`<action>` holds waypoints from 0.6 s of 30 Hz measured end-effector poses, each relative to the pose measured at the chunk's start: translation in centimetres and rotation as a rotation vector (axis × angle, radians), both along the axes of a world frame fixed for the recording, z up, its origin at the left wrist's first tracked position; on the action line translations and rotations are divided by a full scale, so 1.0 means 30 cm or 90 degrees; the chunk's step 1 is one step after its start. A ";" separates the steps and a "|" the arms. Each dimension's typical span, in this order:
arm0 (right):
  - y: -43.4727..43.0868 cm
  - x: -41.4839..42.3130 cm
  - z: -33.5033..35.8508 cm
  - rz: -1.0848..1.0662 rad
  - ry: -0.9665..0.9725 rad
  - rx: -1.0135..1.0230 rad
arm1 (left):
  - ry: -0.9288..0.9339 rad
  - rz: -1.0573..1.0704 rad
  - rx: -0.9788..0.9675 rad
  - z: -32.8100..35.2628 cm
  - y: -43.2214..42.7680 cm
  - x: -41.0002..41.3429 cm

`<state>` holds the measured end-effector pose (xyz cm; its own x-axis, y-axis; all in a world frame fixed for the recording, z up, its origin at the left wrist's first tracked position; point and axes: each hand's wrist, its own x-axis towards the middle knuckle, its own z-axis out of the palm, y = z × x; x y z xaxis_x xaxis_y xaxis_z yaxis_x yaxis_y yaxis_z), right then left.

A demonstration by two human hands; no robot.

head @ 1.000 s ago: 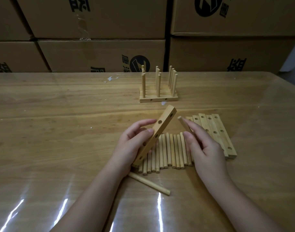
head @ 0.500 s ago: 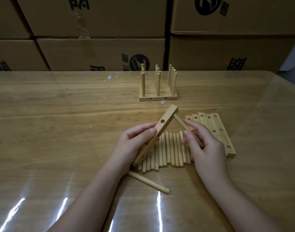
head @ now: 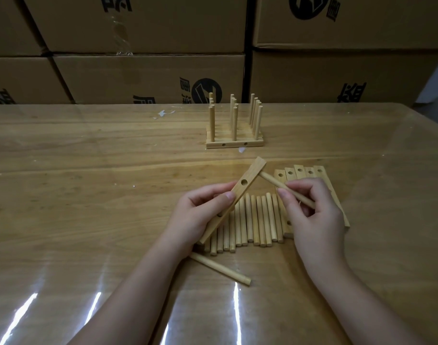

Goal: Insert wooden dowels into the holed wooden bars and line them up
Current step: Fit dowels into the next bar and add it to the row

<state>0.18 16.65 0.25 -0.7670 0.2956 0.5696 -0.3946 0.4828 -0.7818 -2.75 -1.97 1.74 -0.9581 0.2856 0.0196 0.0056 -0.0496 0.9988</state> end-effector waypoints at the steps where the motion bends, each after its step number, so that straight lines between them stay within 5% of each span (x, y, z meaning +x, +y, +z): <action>1: -0.001 0.000 0.000 0.001 0.001 -0.003 | 0.002 -0.003 -0.001 0.002 0.001 0.002; 18: -0.005 -0.006 0.000 0.041 -0.040 -0.043 | -0.024 0.042 0.047 0.014 0.000 0.007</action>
<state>-0.01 16.50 0.27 -0.8188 0.2811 0.5006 -0.3727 0.4029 -0.8359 -2.55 -1.96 2.17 -0.9754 0.2207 0.0018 -0.0260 -0.1231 0.9921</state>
